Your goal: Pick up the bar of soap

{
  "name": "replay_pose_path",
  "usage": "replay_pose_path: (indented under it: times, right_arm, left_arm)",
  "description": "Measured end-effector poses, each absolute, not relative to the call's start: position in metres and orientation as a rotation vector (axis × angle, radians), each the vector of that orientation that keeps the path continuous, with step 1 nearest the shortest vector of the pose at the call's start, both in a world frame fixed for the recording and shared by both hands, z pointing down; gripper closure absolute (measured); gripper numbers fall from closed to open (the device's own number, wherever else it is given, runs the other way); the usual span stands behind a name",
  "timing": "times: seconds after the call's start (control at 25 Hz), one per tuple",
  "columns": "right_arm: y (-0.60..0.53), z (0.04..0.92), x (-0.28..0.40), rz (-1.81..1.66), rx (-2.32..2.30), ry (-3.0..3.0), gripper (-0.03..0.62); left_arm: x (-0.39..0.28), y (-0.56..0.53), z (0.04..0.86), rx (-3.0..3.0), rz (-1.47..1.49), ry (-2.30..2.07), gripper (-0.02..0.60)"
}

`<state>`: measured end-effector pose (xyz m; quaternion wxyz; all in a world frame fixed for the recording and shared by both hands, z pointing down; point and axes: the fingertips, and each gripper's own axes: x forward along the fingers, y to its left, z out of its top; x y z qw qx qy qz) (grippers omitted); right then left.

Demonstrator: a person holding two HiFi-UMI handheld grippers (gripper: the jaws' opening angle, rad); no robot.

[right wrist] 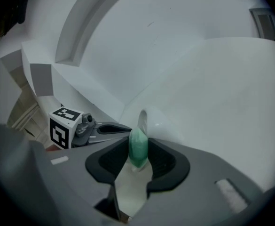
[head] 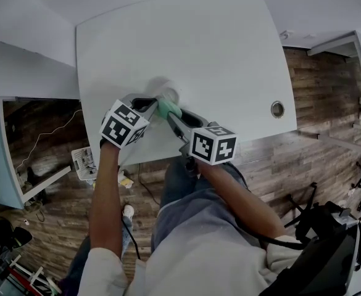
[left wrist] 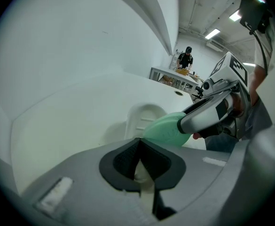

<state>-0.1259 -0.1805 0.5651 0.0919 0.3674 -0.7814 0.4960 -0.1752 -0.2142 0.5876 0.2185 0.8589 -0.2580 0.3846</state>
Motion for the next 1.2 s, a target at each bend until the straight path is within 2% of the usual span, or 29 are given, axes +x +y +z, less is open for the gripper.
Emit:
replay_pose_path:
  times: [0.64, 1.2]
  right_arm:
    - [-0.181, 0.558, -0.126, 1.643, 1.059, -2.374, 0.473]
    - [-0.185, 0.534, -0.123, 1.522, 1.061, -2.458, 0.473]
  left_arm:
    - [-0.176, -0.212, 0.583, 2.395, 1.035, -0.841, 0.58]
    - [-0.177, -0.212, 0.559, 2.413, 0.975, -1.018, 0.58]
